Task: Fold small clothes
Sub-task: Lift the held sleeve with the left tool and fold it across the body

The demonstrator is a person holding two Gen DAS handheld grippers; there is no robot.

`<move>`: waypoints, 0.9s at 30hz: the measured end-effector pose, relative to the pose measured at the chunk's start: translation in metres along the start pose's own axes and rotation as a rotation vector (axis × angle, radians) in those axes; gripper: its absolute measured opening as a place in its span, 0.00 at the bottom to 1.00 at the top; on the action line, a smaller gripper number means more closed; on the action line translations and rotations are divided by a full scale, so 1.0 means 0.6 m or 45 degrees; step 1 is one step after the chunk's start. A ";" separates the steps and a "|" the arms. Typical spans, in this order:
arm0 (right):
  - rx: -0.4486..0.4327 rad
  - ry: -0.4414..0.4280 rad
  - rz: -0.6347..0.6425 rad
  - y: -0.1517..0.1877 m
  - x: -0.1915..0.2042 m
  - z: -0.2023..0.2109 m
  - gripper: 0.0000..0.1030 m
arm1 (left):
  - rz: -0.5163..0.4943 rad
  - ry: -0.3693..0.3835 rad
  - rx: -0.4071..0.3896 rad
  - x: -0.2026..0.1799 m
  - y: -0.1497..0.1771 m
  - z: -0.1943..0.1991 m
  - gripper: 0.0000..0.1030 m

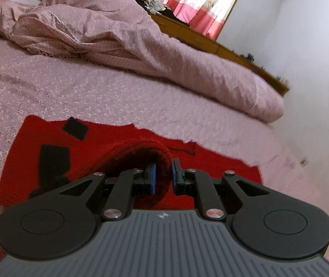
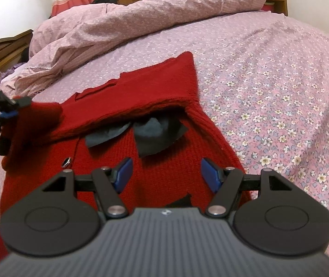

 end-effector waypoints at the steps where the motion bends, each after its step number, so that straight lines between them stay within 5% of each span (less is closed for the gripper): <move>1: 0.001 0.000 0.000 0.001 0.000 0.000 0.65 | -0.024 -0.021 0.013 -0.004 0.006 -0.004 0.16; 6: 0.001 -0.004 -0.001 -0.001 -0.001 0.000 0.65 | -0.070 -0.028 0.208 -0.007 0.025 -0.016 0.32; 8: 0.000 -0.004 -0.002 -0.001 0.000 0.001 0.66 | -0.120 -0.052 0.254 -0.005 0.032 -0.010 0.57; 11: -0.003 -0.012 0.005 -0.003 0.004 0.002 0.66 | -0.213 -0.082 0.281 0.000 0.041 0.012 0.74; 16: -0.011 -0.044 0.030 -0.010 0.020 0.001 0.66 | -0.290 -0.114 0.339 0.020 0.047 0.051 0.75; 27: -0.011 -0.199 0.167 -0.026 0.107 -0.012 0.66 | -0.221 -0.329 0.336 0.115 0.036 0.103 0.75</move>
Point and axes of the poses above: each gripper's, at about its wrist camera, not at the fingertips, and z roughly against the way its jaws point, x to its left, y to its underside, the point moved 2 cm from there along -z, roughly the way its jaws point, and after that the axes turned 13 degrees about -x, right-handed, at the moved point
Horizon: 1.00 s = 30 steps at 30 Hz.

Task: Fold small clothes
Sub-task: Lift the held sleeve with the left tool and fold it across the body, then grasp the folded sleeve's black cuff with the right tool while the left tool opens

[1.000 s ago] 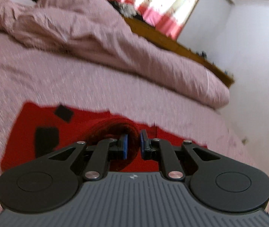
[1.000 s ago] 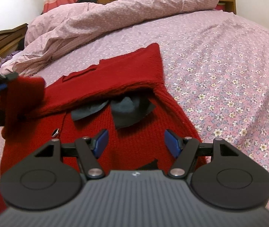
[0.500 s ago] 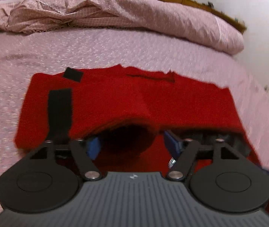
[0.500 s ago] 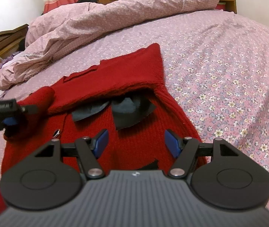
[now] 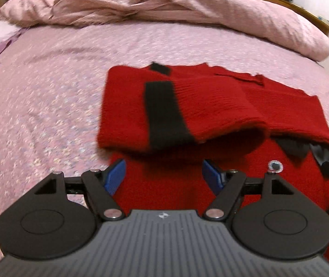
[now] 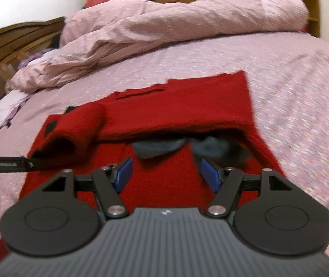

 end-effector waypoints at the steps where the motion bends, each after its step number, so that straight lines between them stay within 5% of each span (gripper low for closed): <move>1: 0.007 -0.023 0.018 -0.002 0.012 -0.005 0.66 | 0.015 -0.010 0.007 0.007 0.001 -0.001 0.75; 13: 0.019 -0.214 0.308 -0.016 0.151 -0.080 0.66 | 0.041 -0.055 0.005 0.024 0.009 -0.012 0.75; 25: -0.100 -0.174 0.545 -0.019 0.219 -0.122 0.64 | 0.061 -0.064 0.005 0.036 0.017 -0.025 0.75; 26: -0.107 -0.180 0.530 -0.020 0.218 -0.125 0.61 | 0.062 -0.069 0.007 0.037 0.018 -0.026 0.75; 28: -0.088 -0.206 0.465 -0.027 0.212 -0.131 0.16 | 0.063 -0.075 0.004 0.039 0.018 -0.028 0.75; 30: -0.081 -0.200 0.388 -0.039 0.201 -0.136 0.14 | 0.058 -0.086 -0.003 0.040 0.017 -0.031 0.75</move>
Point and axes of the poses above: each gripper's, at about its wrist camera, not at the fingertips, and z roughly against the way its jaws point, x to its left, y to its underside, the point moved 2 cm from there along -z, roughly the way its jaws point, and after that the axes turned 13 degrees about -x, right-handed, at the moved point
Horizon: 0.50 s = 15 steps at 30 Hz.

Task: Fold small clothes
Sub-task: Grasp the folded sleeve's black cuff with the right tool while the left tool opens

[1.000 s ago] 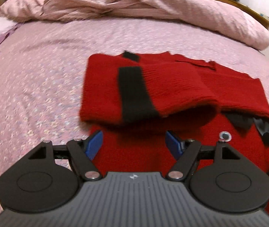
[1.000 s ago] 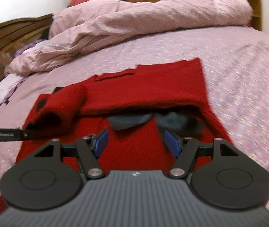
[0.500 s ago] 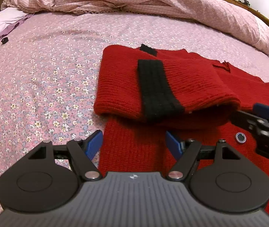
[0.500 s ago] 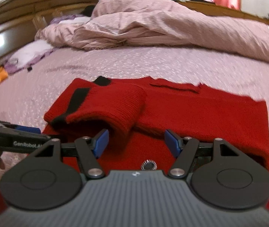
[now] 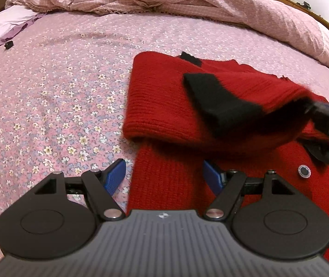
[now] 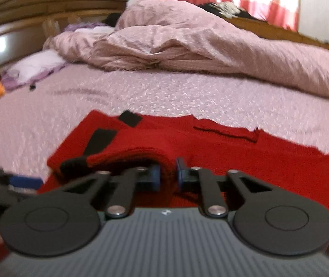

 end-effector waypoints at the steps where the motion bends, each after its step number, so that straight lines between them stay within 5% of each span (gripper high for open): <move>1: -0.017 0.004 -0.024 -0.006 -0.007 0.001 0.13 | -0.007 -0.008 -0.006 0.000 -0.001 -0.002 0.75; 8: -0.183 0.124 -0.285 -0.044 -0.091 0.029 0.12 | -0.041 -0.088 -0.028 -0.002 -0.003 -0.019 0.75; 15: -0.078 0.230 -0.462 0.010 -0.176 0.015 0.13 | -0.035 -0.123 -0.030 -0.004 -0.009 -0.030 0.75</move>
Point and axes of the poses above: each gripper's, at about its wrist camera, not at the fingertips, and z roughly against the way its jaws point, x to its left, y to its underside, the point moved 2 cm from there along -z, roughly the way its jaws point, and after that the axes turned 13 degrees about -x, right-handed, at the moved point
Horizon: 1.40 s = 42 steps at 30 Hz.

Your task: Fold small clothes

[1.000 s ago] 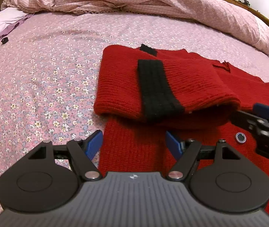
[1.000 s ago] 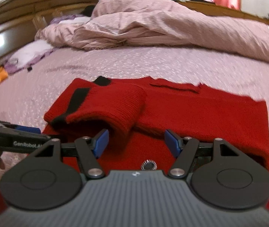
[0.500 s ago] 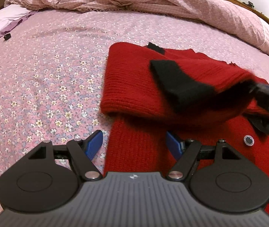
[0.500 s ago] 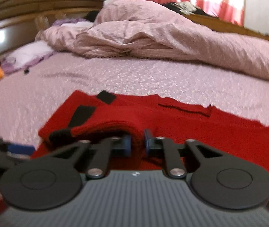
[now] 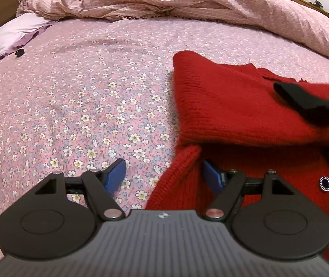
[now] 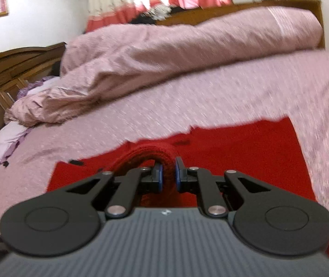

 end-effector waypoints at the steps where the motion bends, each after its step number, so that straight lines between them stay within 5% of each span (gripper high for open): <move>1: 0.022 0.001 -0.001 0.008 -0.005 -0.004 0.14 | 0.001 -0.004 0.000 -0.001 -0.002 -0.002 0.75; 6: 0.066 0.025 0.040 0.042 -0.004 -0.009 0.18 | 0.062 -0.029 -0.054 0.005 -0.021 -0.001 0.75; 13: -0.065 0.080 -0.075 0.013 -0.036 0.013 0.45 | 0.112 -0.057 -0.035 0.022 -0.018 -0.014 0.76; 23: -0.033 0.277 -0.222 0.034 -0.137 0.032 0.45 | 0.086 -0.067 -0.042 0.020 -0.012 -0.016 0.76; 33: -0.030 0.199 -0.170 -0.006 -0.178 0.033 0.47 | 0.072 -0.075 -0.047 0.017 -0.010 -0.017 0.76; 36: 0.034 0.151 -0.182 -0.021 -0.193 0.012 0.55 | 0.066 -0.080 -0.046 0.015 -0.011 -0.017 0.76; 42: 0.122 0.134 -0.143 -0.022 -0.203 -0.027 0.54 | 0.057 -0.082 -0.046 0.014 -0.012 -0.018 0.76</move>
Point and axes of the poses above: each gripper's, at about its wrist camera, not at the fingertips, and z roughly against the way its jaws point, x to its left, y to its underside, the point moved 2 cm from there along -z, roughly the way its jaws point, and after that the axes turned 13 degrees about -x, right-handed, at the moved point
